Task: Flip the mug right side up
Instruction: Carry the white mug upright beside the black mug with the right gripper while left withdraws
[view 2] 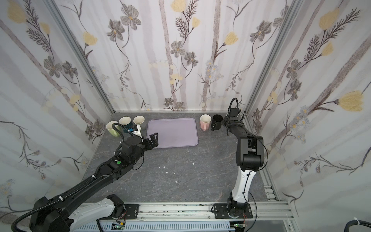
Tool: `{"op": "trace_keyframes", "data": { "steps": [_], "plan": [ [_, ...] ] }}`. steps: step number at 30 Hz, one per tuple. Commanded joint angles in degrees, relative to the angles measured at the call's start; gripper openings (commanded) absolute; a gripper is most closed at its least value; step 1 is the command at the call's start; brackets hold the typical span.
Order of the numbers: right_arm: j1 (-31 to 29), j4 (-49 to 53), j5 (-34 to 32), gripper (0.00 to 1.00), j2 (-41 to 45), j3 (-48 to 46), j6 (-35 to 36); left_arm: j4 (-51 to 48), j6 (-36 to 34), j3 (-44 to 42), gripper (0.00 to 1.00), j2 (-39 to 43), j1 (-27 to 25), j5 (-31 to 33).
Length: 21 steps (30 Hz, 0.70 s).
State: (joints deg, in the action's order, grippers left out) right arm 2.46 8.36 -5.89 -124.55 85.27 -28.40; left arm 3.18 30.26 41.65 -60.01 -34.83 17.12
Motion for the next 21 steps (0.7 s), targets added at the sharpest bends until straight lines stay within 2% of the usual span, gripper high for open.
{"op": "trace_keyframes", "data": {
  "steps": [1, 18, 20, 21],
  "plan": [
    [0.59, 0.20, 2.01, 0.00, -1.49, 2.11, 0.10, 1.21, 0.91, -0.10, 1.00, 0.92, 0.18, 0.69],
    [1.61, 5.49, 3.51, 0.00, -5.15, 6.12, 0.61, 1.85, 1.47, -1.23, 1.00, 3.29, 0.58, 1.44],
    [1.59, 5.96, 3.43, 0.30, -5.34, 6.48, 0.59, 1.88, 1.38, -1.26, 1.00, 3.28, 0.61, 1.38],
    [1.57, 6.05, 3.51, 0.34, -5.19, 6.44, 0.64, 1.87, 1.34, -1.24, 1.00, 3.23, 0.60, 1.48]
  ]
}}
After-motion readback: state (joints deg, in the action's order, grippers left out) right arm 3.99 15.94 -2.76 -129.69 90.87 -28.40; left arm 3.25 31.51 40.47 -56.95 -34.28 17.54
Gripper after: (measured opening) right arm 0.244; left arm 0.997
